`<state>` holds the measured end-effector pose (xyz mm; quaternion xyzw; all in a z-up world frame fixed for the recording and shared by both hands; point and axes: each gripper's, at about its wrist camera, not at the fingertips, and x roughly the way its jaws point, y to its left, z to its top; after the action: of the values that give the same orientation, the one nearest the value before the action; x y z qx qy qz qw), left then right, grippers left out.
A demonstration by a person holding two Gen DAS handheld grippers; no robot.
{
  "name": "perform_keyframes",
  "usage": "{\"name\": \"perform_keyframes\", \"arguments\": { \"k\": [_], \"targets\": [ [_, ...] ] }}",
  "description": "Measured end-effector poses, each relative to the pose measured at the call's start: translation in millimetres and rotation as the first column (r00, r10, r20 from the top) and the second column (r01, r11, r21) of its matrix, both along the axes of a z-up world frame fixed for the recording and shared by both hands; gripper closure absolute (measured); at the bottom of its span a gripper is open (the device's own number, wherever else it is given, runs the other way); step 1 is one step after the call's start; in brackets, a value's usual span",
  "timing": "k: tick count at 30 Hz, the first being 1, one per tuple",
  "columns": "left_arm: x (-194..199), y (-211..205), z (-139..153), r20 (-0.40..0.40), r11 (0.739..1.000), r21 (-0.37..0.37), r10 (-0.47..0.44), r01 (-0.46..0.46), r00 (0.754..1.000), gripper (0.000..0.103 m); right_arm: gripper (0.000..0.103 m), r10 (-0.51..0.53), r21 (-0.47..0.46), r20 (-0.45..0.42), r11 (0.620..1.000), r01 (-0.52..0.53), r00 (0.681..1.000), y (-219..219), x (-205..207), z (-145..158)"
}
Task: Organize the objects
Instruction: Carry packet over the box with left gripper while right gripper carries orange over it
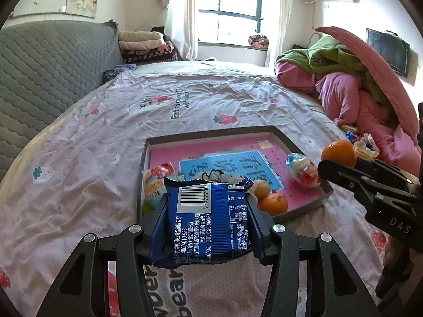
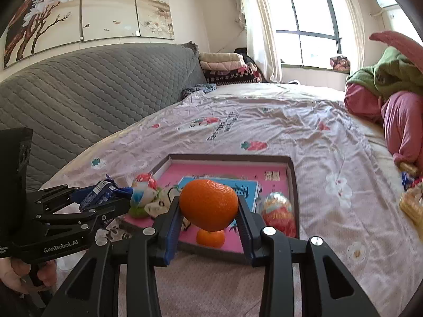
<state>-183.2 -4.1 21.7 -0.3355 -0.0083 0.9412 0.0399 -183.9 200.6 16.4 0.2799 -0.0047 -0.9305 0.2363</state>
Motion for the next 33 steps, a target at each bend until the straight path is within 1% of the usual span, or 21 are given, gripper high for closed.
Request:
{"name": "perform_keyframes", "arguments": {
  "k": [5,11,19,26,33],
  "targets": [
    [-10,-1,3,-0.010,1.000,-0.004,0.001,-0.001,1.000,0.049,0.063,0.000,0.035,-0.031,0.999,0.001,1.000,-3,-4,3],
    [-26,1,1,-0.008,1.000,-0.006,0.001,-0.001,1.000,0.049,0.063,-0.002,0.049,-0.037,0.999,0.004,0.999,-4,-11,3],
    [-44,7,-5,-0.009,1.000,-0.007,-0.014,0.014,1.000,0.049,0.063,0.000,0.101,-0.050,0.995,0.005,0.999,-10,-27,0],
    [-54,13,-23,0.017,1.000,-0.015,-0.026,0.027,1.000,0.049,0.063,0.004,0.132,-0.006,0.991,-0.003,1.000,-13,-38,-18],
    [-59,17,-40,0.048,0.999,-0.026,-0.034,0.036,0.998,0.049,0.063,0.001,0.141,0.077,0.990,-0.012,0.997,-11,-45,-40]
  ]
}}
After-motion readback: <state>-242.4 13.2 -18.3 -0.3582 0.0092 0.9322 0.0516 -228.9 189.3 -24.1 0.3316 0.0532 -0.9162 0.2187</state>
